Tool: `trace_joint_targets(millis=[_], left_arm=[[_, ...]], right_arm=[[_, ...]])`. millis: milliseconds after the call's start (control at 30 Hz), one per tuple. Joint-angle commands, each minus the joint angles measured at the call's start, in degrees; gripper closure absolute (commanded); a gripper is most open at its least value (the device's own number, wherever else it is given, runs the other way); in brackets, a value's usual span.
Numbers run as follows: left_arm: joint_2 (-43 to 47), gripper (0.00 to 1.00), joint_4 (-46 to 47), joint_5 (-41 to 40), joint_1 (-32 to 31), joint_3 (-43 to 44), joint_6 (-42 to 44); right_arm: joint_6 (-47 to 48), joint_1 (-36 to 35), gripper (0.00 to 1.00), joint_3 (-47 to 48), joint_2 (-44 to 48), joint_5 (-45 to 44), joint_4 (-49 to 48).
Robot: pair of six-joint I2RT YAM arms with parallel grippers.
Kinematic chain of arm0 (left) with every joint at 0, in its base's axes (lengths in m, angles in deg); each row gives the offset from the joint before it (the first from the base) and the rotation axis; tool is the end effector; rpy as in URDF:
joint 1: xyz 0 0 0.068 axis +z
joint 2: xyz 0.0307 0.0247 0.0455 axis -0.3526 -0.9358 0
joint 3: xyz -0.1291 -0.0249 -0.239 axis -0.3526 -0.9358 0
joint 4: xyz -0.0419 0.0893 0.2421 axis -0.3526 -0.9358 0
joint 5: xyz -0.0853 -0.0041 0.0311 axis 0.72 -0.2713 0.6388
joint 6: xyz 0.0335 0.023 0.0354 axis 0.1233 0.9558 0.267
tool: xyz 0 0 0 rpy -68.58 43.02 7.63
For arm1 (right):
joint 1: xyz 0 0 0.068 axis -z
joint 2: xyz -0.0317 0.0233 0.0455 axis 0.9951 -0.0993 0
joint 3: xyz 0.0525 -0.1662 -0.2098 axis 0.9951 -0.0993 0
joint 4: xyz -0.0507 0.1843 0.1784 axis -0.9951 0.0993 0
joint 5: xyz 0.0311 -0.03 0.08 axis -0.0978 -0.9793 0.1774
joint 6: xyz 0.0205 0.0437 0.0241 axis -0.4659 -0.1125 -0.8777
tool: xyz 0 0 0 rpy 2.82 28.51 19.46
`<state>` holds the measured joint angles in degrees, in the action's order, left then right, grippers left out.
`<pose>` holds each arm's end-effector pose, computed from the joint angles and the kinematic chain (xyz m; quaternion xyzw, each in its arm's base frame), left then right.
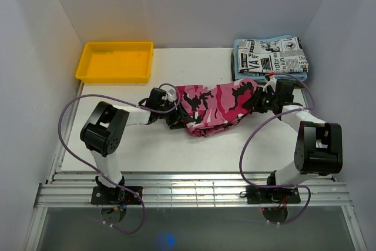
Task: Fold and stack the trousers
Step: Neatly place the folded trousers to the corner
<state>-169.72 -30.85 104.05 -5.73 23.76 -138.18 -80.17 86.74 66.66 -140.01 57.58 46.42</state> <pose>0.3064 -0.1744 0.1319 -0.0888 0.8914 -0.4334 0.0986 0.3106 0.0050 0.1902 0.0378 0.8803 0.2897 0.3738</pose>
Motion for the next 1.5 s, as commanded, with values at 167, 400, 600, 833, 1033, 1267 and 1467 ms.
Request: trace_joint_targets(millis=[167,400,600,833,1033,1267,1467], left_arm=[[-0.98,0.77,-4.04,-7.46,-0.08,4.41,0.70],[4.11,1.00,0.88,-7.18,-1.40,9.41,12.12],[1.84,1.00,0.79,-10.00,-1.75,22.67,25.72],[-12.04,1.00,3.25,-8.79,-2.63,47.54,34.01],[-30.32,1.00,8.25,-5.97,-4.21,71.28,35.24],[-45.97,1.00,23.01,-8.24,-8.08,83.50,37.25],[-56.53,1.00,32.16,-16.15,-8.96,92.31,39.55]], right_arm=[[6.68,-2.35,0.92,4.83,3.18,-2.29,-0.94],[10.89,-2.44,0.92,15.20,1.77,-3.78,-4.63],[16.18,-2.44,0.92,29.24,-1.39,-6.06,-5.60],[16.36,3.00,0.92,41.20,-9.29,-11.34,-10.17],[15.30,9.42,0.92,46.76,-15.36,-13.62,-15.61],[15.48,15.40,0.92,46.77,-20.29,-14.94,-23.17],[13.46,18.57,0.92,45.10,-23.45,-16.62,-25.82]])
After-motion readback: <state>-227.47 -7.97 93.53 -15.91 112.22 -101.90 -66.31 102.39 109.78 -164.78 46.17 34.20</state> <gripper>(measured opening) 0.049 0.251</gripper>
